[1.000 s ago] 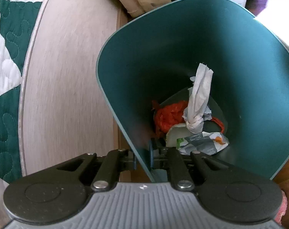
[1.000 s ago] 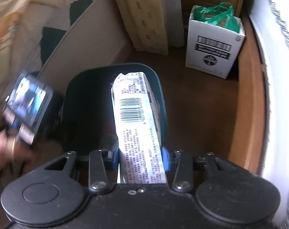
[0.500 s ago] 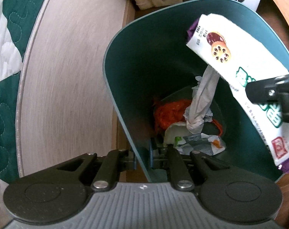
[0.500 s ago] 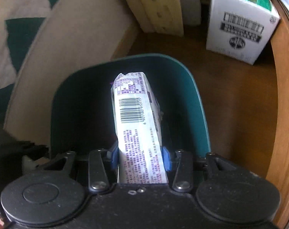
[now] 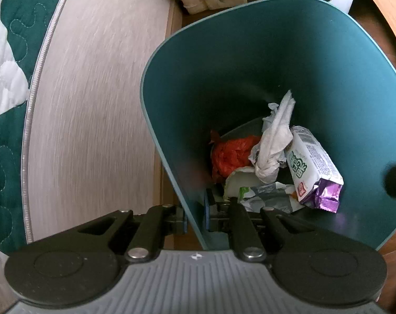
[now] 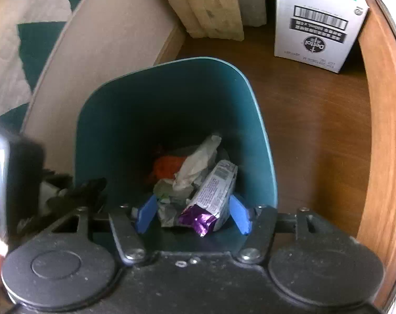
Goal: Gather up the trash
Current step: 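Move the right tool to the floor and grasp the brown wrapper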
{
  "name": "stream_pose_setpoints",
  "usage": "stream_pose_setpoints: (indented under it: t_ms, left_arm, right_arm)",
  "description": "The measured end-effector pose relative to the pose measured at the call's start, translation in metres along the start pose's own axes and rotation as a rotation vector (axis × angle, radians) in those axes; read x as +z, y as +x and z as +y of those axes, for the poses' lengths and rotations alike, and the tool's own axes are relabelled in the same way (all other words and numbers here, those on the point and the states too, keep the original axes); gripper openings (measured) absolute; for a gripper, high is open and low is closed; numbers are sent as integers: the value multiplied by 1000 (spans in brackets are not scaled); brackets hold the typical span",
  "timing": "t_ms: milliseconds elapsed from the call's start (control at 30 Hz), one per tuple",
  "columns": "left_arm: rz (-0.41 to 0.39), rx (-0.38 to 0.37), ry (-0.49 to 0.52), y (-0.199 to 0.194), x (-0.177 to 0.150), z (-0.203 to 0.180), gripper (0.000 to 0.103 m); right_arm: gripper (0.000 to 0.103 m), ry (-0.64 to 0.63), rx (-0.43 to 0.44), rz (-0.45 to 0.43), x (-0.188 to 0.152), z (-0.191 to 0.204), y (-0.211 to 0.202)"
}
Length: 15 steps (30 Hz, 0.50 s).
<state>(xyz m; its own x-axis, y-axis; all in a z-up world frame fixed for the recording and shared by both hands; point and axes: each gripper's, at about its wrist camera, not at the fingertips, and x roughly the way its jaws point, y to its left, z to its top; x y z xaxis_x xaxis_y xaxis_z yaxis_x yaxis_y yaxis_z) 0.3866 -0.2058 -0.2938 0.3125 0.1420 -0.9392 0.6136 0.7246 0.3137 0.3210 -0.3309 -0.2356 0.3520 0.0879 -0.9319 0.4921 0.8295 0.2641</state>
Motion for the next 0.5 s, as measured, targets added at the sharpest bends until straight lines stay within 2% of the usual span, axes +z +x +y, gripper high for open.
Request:
stream_pose_setpoints:
  t_ms: [133,333,400,500]
  left_arm:
    - [-2,-5,13,-1,0,-1,10]
    - [-5,-19,33,-3,0,-1,10]
    - [-4,-25,36,-2,0,1,10]
    - [-14,-25,49,-3,0,1,10]
  right_arm:
    - [63,23,0,-9,-22,-6,-20]
    - [66,66,-38,27,-59,-21,-30]
    - [74,78,-54,53,-82,-30,-24]
    - [75,67,-39,69,-119,-45,-4]
